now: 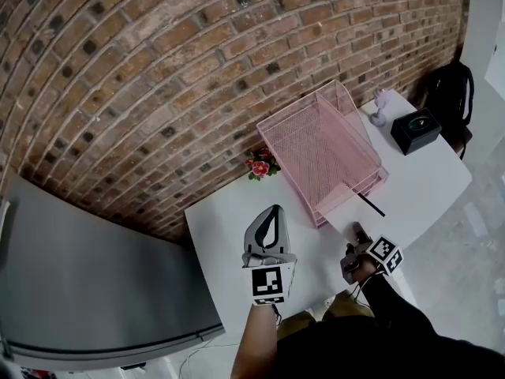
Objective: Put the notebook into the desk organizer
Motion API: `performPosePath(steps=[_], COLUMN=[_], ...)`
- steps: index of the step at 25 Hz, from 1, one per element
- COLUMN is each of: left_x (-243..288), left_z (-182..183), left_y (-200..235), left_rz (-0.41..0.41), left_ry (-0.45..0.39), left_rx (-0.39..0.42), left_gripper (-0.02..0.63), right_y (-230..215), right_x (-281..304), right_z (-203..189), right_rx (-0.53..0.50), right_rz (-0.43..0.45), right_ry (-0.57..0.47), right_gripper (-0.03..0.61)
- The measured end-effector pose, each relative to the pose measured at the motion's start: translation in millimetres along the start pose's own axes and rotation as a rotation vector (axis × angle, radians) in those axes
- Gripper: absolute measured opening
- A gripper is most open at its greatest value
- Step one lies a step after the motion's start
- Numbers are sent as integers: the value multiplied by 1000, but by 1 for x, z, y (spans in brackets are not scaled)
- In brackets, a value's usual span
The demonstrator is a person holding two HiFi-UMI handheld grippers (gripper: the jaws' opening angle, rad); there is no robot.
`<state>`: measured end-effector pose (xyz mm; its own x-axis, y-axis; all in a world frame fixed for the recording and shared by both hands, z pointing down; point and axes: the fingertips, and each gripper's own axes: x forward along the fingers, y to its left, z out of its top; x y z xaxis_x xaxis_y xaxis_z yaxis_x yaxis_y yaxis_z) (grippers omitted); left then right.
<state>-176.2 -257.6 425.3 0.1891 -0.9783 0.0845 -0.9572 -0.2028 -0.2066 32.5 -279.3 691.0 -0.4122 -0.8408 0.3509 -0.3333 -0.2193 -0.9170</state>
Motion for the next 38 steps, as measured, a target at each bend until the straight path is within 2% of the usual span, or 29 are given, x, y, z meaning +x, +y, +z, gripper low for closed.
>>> performPosePath(steps=[20,22,25,27,33,38], left_x=[-2,-3,-5,-5,-5,-4], left_z=[-13,-15,-16,-17,-15,-11], left_y=[31,32,33,36,32,24], left_rz=[35,37,35,38,37,28], left_ry=[40,38,23,20,22,19], left_rx=[9,0,-54,-80,-67,-63], left_gripper=[14,14,14,14,14,14], right_y=[37,39,42,45,45,44], right_x=[78,81,81,81,75,70], right_z=[-11,-10,-8,-8,-12,-15], right_rx=[41,22,-27,-51,-167,-222], right_rz=[86,81,47,22,-33,-70], right_ry=[18,22,33,44,84,118], right_gripper=[28,28,38,94,127,158])
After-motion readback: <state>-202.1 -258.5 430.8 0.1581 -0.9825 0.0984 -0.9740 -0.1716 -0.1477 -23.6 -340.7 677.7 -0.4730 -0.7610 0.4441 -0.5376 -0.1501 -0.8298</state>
